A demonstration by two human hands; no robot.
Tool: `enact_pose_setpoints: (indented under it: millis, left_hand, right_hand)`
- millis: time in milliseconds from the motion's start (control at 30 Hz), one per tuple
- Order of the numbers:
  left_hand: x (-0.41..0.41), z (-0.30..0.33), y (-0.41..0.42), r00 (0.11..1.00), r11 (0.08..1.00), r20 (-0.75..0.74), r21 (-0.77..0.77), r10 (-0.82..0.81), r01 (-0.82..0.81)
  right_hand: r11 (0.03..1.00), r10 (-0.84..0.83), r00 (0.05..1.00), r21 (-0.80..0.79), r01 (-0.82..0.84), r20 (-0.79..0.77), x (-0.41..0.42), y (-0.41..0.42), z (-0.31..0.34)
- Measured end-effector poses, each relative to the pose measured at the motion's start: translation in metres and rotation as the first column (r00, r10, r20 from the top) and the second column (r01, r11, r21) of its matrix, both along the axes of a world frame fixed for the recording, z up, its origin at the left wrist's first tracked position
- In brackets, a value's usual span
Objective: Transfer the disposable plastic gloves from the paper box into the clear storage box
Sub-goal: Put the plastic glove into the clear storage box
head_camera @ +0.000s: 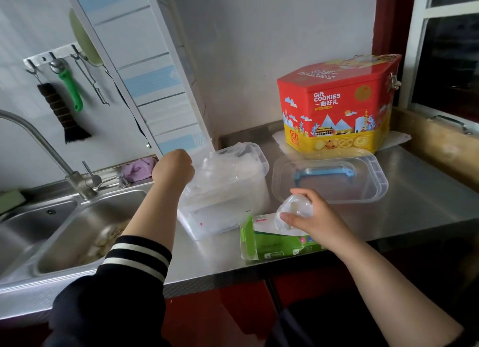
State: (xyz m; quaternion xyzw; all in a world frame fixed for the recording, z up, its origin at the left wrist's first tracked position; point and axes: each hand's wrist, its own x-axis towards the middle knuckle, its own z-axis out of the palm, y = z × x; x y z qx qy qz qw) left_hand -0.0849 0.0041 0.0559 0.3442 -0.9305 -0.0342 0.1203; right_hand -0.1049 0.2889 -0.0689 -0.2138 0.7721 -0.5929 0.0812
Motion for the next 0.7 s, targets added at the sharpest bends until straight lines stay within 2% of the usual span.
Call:
enact_pose_setpoints:
  millis: [167,233,267,333,367,400,433,467,500,533,600,667,700]
  left_hand:
    - [0.002,0.002,0.001,0.985,0.973,0.174,-0.224,-0.007,0.046]
    - [0.005,0.007,0.007,0.987,0.958,0.158,-0.281,-0.01,0.055]
    - [0.006,0.009,0.011,0.994,0.955,0.105,-0.29,-0.03,0.059]
    - [0.01,0.013,0.022,0.985,0.935,-0.103,-0.341,-0.141,0.099]
    - [0.012,0.013,0.031,0.937,0.91,-0.246,-0.391,-0.248,0.139]
    - [0.013,0.011,0.043,0.843,0.875,-0.38,-0.443,-0.382,0.197]
    - [0.015,0.009,0.058,0.711,0.839,-0.485,-0.465,-0.509,0.283]
    - [0.018,0.004,0.076,0.577,0.804,-0.56,-0.436,-0.594,0.404]
    - [0.022,-0.002,0.096,0.482,0.757,-0.605,-0.36,-0.634,0.545]
    - [0.025,-0.014,0.113,0.444,0.7,-0.617,-0.26,-0.65,0.664]
    - [0.029,-0.043,0.138,0.507,0.616,-0.543,-0.025,-0.669,0.787]
    - [0.029,-0.073,0.152,0.586,0.554,-0.47,0.222,-0.66,0.802]
    - [0.029,-0.084,0.154,0.611,0.528,-0.48,0.313,-0.63,0.79]
  right_hand:
    - [0.993,0.022,0.999,-0.112,-0.019,0.023,0.001,0.001,0.001]
    - [0.991,0.021,1.0,-0.133,-0.02,0.009,0.002,0.002,0.003]
    - [0.99,0.021,1.0,-0.139,-0.021,-0.001,0.003,0.003,0.004]
    - [0.987,0.015,1.0,-0.159,-0.016,-0.004,0.004,0.003,0.003]
    - [0.985,0.007,1.0,-0.173,-0.008,-0.001,0.004,0.003,0.003]
    - [0.982,-0.005,1.0,-0.191,0.005,0.003,0.004,0.001,0.002]
    - [0.977,-0.021,1.0,-0.213,0.022,0.007,0.005,0.0,0.002]
    - [0.971,-0.04,0.999,-0.235,0.042,0.011,0.005,-0.001,0.001]
    - [0.965,-0.06,0.998,-0.254,0.062,0.015,0.005,-0.003,0.001]
    - [0.958,-0.08,0.997,-0.274,0.082,0.02,0.004,-0.004,0.0]
    - [0.945,-0.101,0.994,-0.308,0.111,0.049,0.002,-0.005,0.0]
    - [0.942,-0.12,0.99,-0.307,0.139,0.08,0.0,-0.004,-0.002]
    - [0.942,-0.118,0.989,-0.305,0.142,0.094,-0.001,-0.003,-0.002]
